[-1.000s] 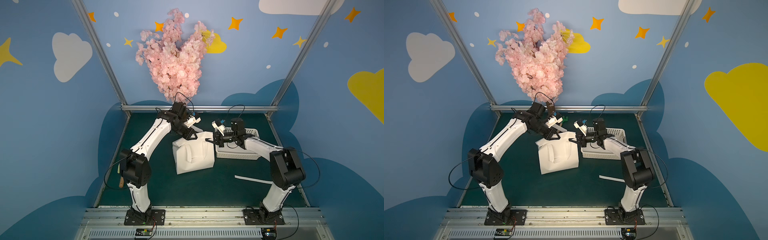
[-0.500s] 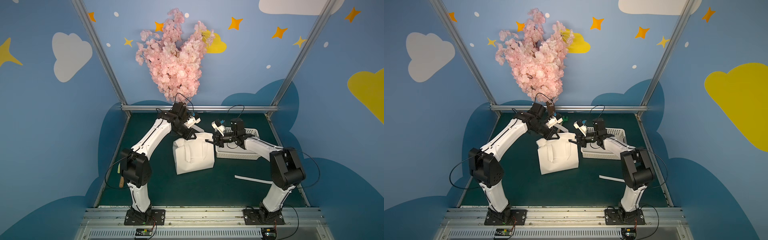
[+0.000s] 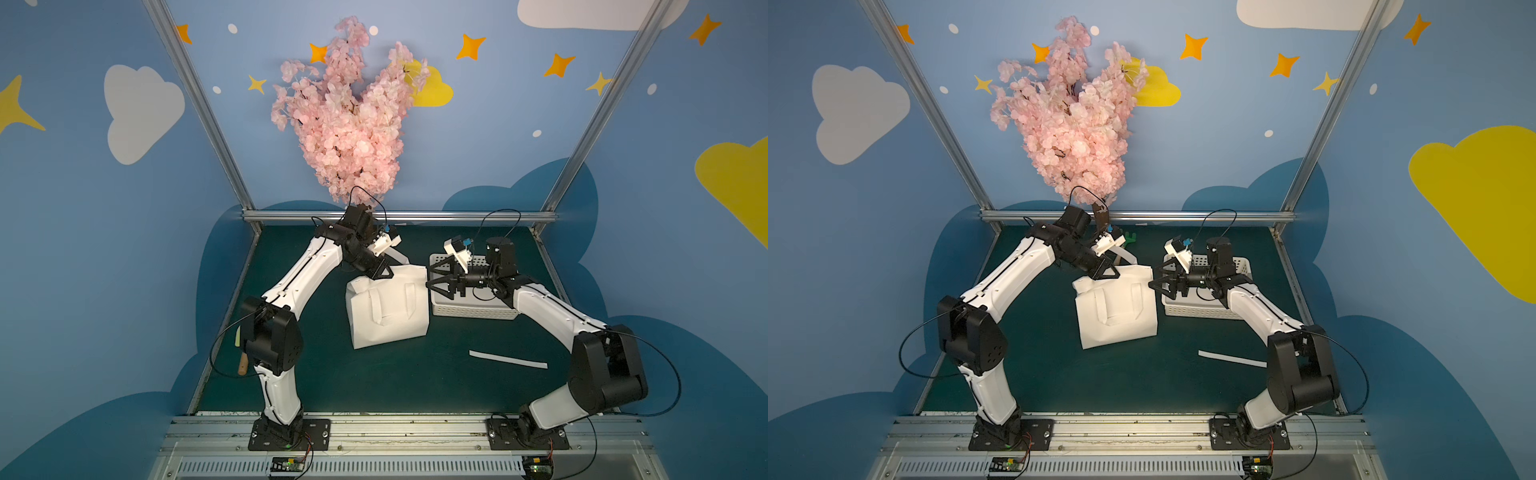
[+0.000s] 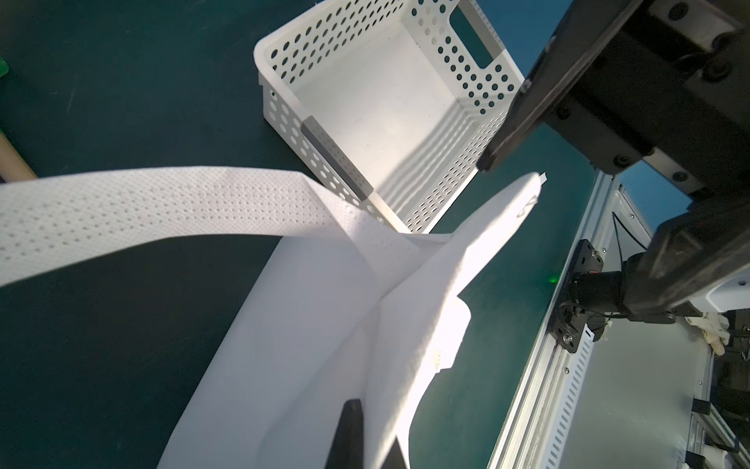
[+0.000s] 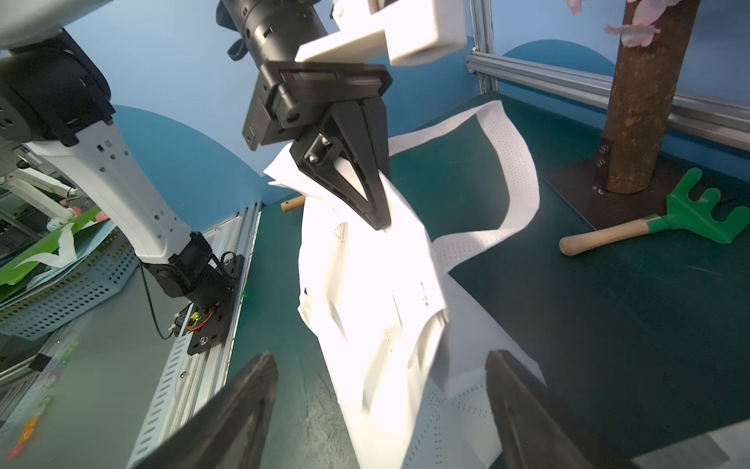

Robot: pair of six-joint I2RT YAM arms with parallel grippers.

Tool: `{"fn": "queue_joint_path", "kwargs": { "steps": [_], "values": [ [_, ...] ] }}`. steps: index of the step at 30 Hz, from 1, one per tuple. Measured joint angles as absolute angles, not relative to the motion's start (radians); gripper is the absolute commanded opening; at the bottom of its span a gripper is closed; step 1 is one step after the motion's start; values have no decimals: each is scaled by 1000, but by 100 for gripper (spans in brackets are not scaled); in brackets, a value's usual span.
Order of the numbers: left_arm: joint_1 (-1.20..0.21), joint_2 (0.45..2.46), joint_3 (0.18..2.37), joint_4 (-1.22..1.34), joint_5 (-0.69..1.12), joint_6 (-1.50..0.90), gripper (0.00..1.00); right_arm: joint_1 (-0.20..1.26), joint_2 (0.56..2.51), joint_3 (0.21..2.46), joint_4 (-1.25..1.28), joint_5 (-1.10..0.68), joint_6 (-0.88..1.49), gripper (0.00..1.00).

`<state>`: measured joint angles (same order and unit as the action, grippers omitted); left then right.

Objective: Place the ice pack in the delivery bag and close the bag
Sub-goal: Seal the delivery bag at the center of the board.

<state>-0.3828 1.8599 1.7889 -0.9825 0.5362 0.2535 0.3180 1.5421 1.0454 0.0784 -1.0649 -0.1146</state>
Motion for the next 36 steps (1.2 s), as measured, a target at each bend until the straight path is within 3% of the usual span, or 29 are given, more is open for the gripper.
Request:
{"fn": "queue_joint_path", "kwargs": {
  "steps": [4, 5, 6, 12, 17, 20, 22, 30, 32, 35, 36],
  "values": [
    [-382, 1860, 1783, -979, 540, 253, 3, 326, 1584, 1107, 76, -1061, -97, 87],
    [-382, 1860, 1781, -978, 540, 253, 3, 330, 1602, 1130, 73, -1059, -96, 97],
    [-382, 1860, 1778, -977, 541, 253, 3, 333, 1618, 1149, 67, -1057, -92, 98],
    [-382, 1860, 1776, -976, 543, 250, 3, 358, 1697, 1214, 39, -1055, -113, 94],
    [-382, 1860, 1776, -975, 543, 246, 3, 368, 1744, 1241, 19, -1060, -119, 73],
    [-382, 1860, 1776, -975, 544, 246, 3, 368, 1765, 1270, -1, -1066, -126, 48],
    [-382, 1860, 1774, -974, 544, 245, 3, 368, 1776, 1290, -13, -1070, -129, 37],
    [-382, 1859, 1771, -970, 543, 242, 5, 368, 1795, 1308, -66, -1085, -155, 44],
    [-382, 1859, 1771, -969, 543, 242, 5, 367, 1795, 1308, -78, -1085, -163, 33],
    [-382, 1859, 1771, -964, 542, 242, 5, 366, 1795, 1307, -85, -1092, -163, 0],
    [-382, 1859, 1771, -960, 541, 241, 5, 366, 1795, 1307, -86, -1097, -168, 0]
  ]
}}
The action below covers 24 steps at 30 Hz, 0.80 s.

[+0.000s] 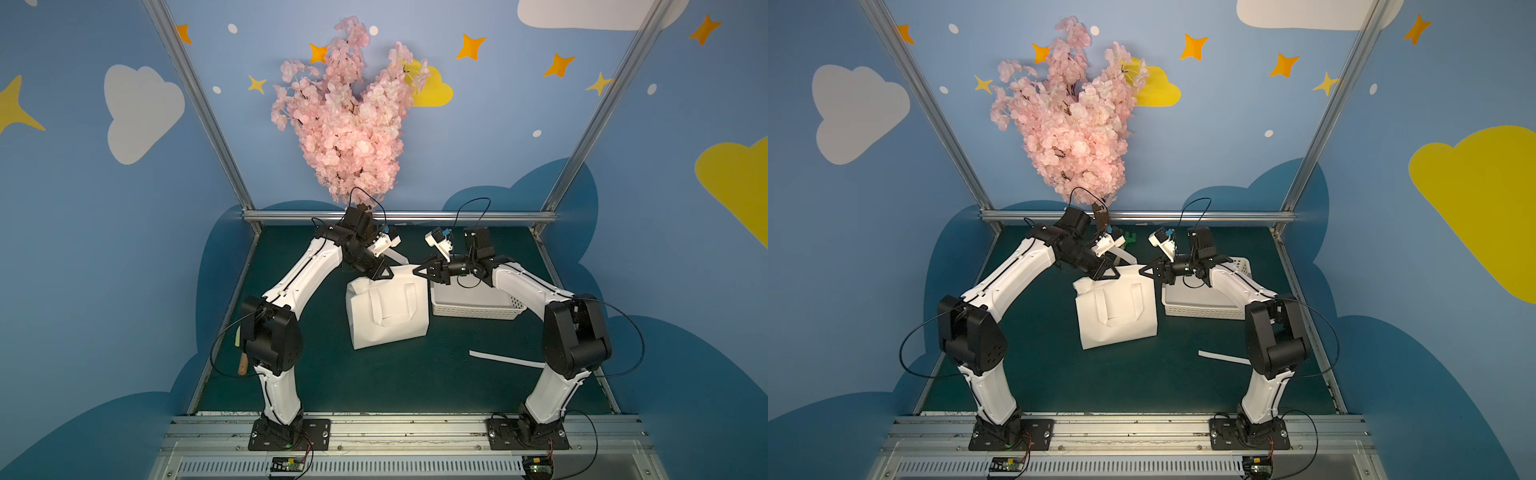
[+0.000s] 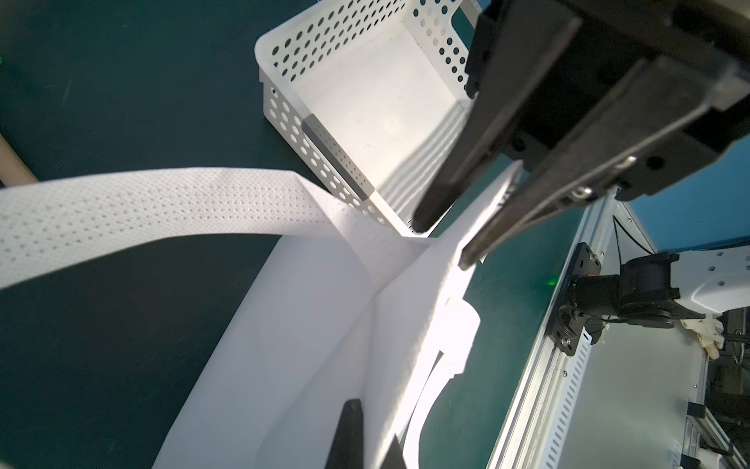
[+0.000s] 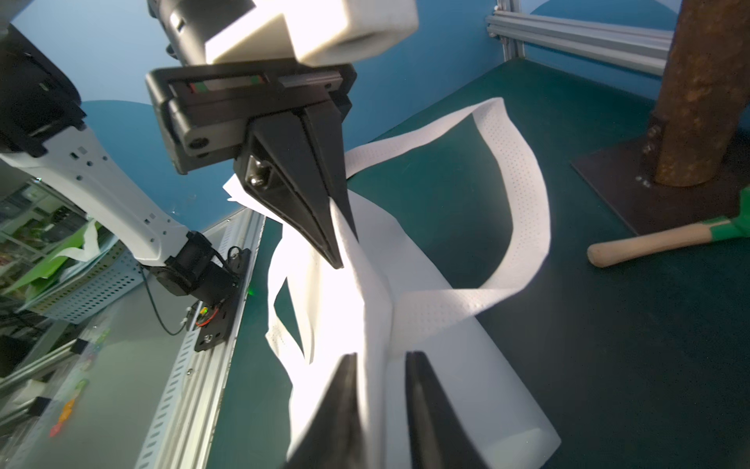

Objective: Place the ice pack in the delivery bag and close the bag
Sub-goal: Seal the delivery bag at the center of the board.

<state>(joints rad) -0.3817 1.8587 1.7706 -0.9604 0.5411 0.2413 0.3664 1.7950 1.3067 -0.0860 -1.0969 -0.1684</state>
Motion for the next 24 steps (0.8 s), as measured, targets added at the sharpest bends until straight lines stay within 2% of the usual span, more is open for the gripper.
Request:
{"fn": "queue_joint_path", "kwargs": {
  "steps": [1, 4, 7, 11, 12, 18, 21, 22, 24],
  "values": [
    [-382, 1859, 1770, -960, 539, 241, 7, 366, 1795, 1307, -88, -1101, -167, 0],
    [-382, 1858, 1769, -958, 542, 236, 21, 365, 1795, 1307, -88, -1102, -169, 0],
    [-382, 1855, 1768, -957, 547, 228, 41, 361, 1795, 1307, -88, -1104, -169, 0],
    [-371, 1815, 1742, -939, 553, 207, 59, 361, 1795, 1307, -88, -1108, -165, 0],
    [-366, 1790, 1723, -931, 554, 196, 61, 360, 1795, 1307, -88, -1108, -165, 0],
    [-307, 1529, 1507, -829, 551, 136, 70, 354, 1795, 1307, -86, -1109, -164, 0],
    [-276, 1382, 1365, -751, 554, 106, 86, 354, 1795, 1307, -84, -1112, -161, 0],
    [-274, 1339, 1317, -724, 558, 98, 94, 354, 1795, 1307, -83, -1113, -159, 0],
    [-275, 1258, 1212, -659, 569, 81, 100, 355, 1795, 1307, -83, -1119, -156, 0]
  ]
}}
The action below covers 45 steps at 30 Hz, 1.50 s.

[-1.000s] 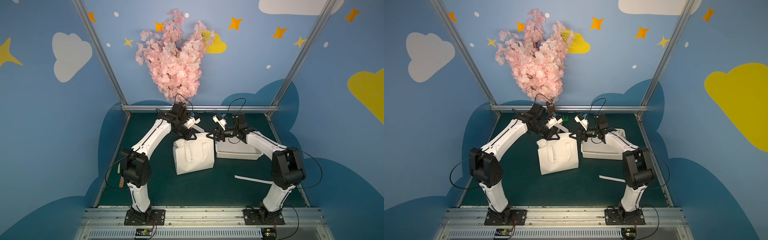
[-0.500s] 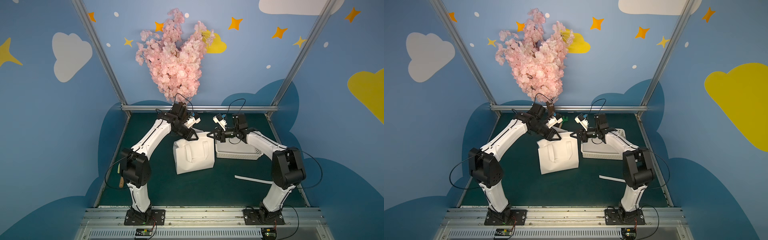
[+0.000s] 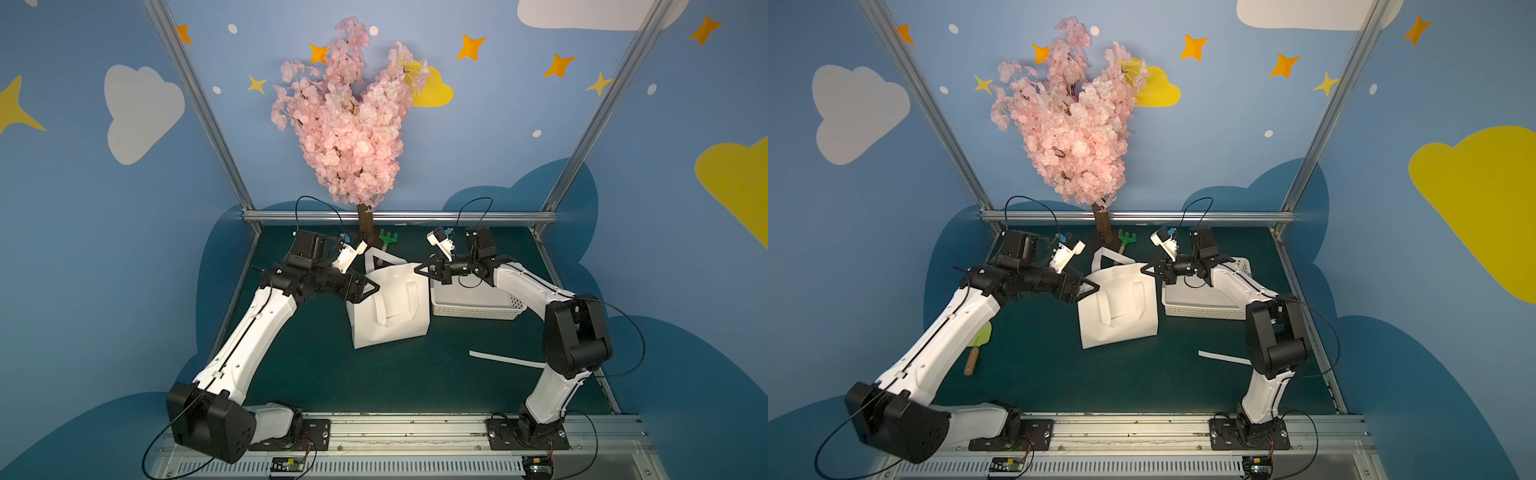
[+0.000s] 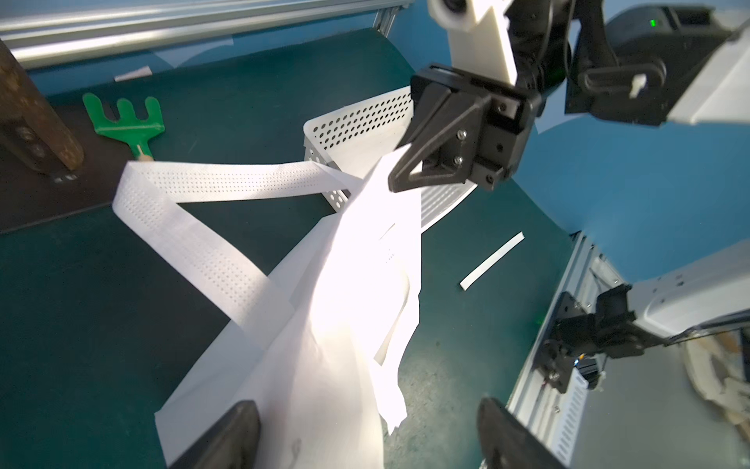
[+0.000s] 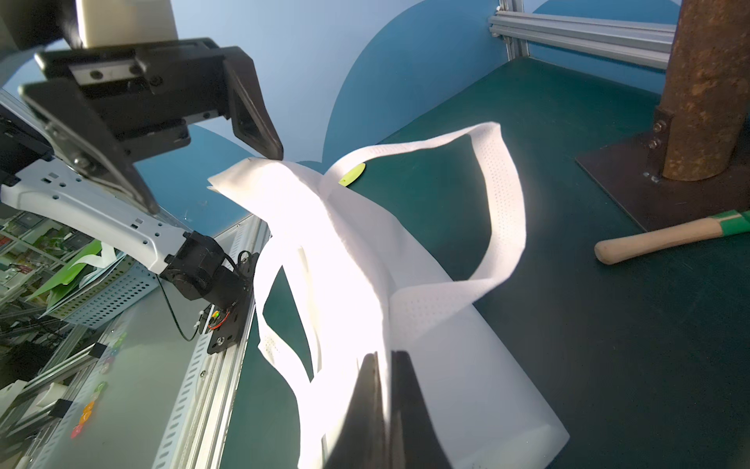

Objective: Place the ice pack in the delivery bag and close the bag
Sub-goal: Seal the delivery bag at the center of the board.

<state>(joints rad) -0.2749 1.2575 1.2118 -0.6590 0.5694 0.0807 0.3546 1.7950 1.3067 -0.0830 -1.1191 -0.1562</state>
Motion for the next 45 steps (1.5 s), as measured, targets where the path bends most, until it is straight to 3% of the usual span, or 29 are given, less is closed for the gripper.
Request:
{"fn": "queue_joint_path", "kwargs": {
  "steps": [9, 18, 25, 27, 29, 31, 36, 39, 40, 43, 45],
  "values": [
    [-276, 1135, 969, -512, 517, 36, 100, 354, 1795, 1307, -71, -1120, -148, 0],
    [-261, 1137, 938, -437, 363, 6, 100, 355, 1795, 1307, -70, -1121, -139, 0],
    [-170, 1145, 938, -379, 403, 9, 98, 357, 1795, 1307, -70, -1122, -139, 0],
    [-130, 1166, 938, -341, 471, 3, 92, 357, 1795, 1307, -70, -1122, -139, 0],
    [-101, 1195, 938, -307, 531, -9, 77, 358, 1795, 1307, -70, -1122, -139, 0],
    [-83, 1230, 940, -279, 590, -21, 72, 358, 1795, 1307, -70, -1122, -139, 0],
    [-66, 1307, 963, -255, 700, -30, 37, 358, 1795, 1307, -72, -1122, -141, 0],
    [-54, 1330, 965, -237, 747, -38, 27, 358, 1795, 1307, -72, -1122, -144, 0],
    [-51, 1336, 965, -233, 762, -40, 21, 358, 1795, 1307, -73, -1122, -144, 6],
    [-46, 1347, 965, -223, 799, -49, 19, 358, 1794, 1307, -83, -1118, -156, 36],
    [-44, 1348, 966, -219, 819, -49, 13, 358, 1790, 1307, -98, -1107, -169, 41]
  ]
}}
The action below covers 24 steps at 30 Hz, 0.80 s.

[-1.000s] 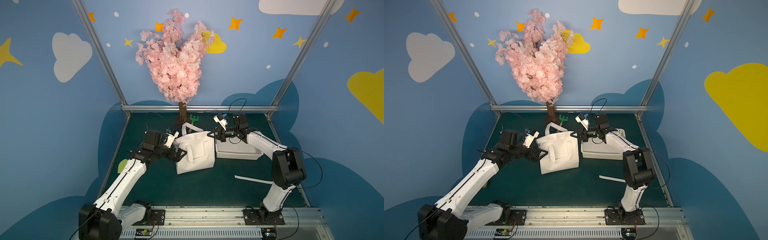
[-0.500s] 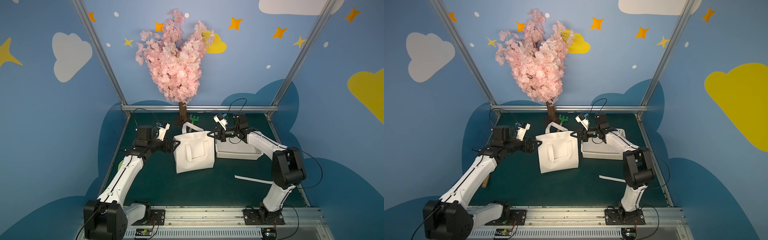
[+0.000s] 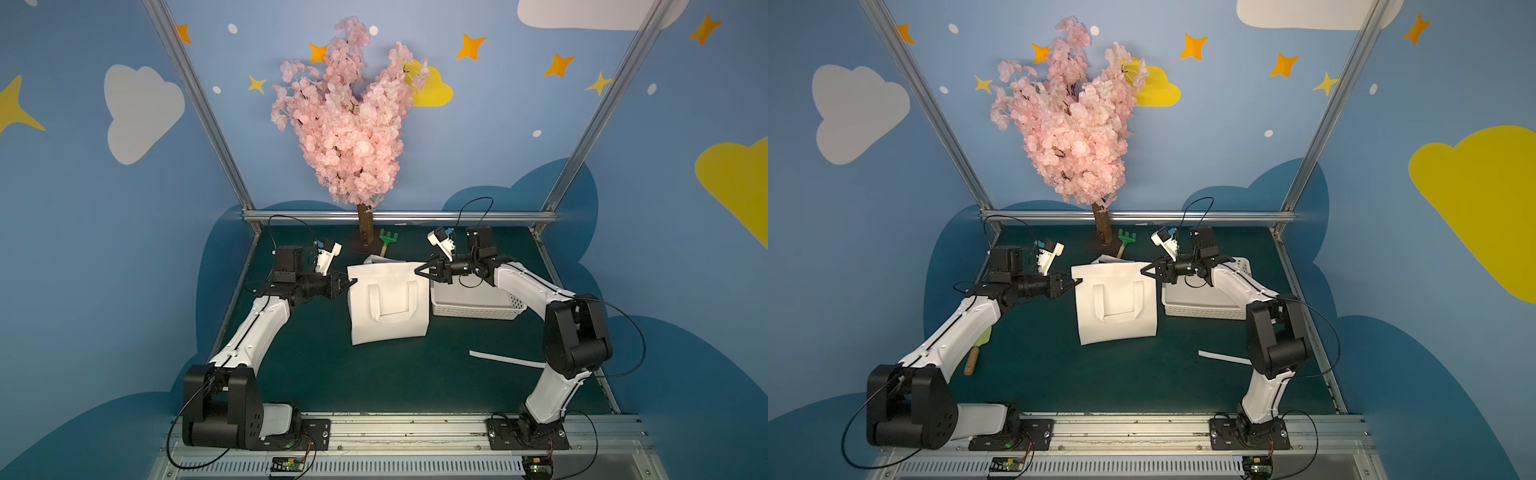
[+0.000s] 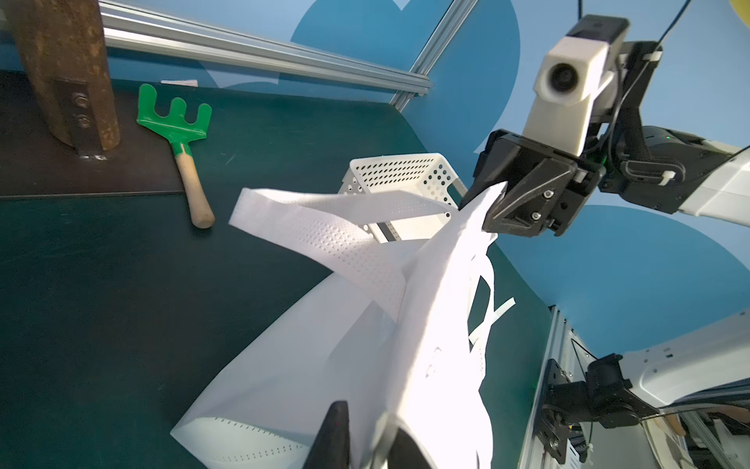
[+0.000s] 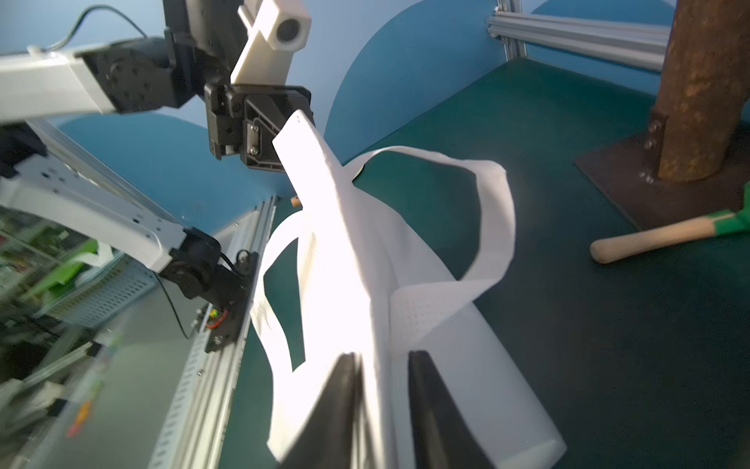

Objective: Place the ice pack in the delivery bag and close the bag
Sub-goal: Seal the delivery bag at the center of the board.

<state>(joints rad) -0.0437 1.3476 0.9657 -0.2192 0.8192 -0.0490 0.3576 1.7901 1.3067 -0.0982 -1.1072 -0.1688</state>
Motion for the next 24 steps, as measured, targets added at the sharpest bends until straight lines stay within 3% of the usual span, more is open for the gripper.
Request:
{"fn": "queue_joint_path", "kwargs": {
  "steps": [6, 14, 24],
  "values": [
    [-44, 1348, 967, -215, 859, -50, 15, 358, 1728, 1312, -132, -1061, -214, 64],
    [-43, 1348, 968, -205, 894, -52, 15, 438, 1731, 1549, -218, -1030, -301, 65],
    [-44, 1348, 968, -199, 905, -52, 15, 620, 1996, 1936, -508, -1063, -449, 61]
  ]
}}
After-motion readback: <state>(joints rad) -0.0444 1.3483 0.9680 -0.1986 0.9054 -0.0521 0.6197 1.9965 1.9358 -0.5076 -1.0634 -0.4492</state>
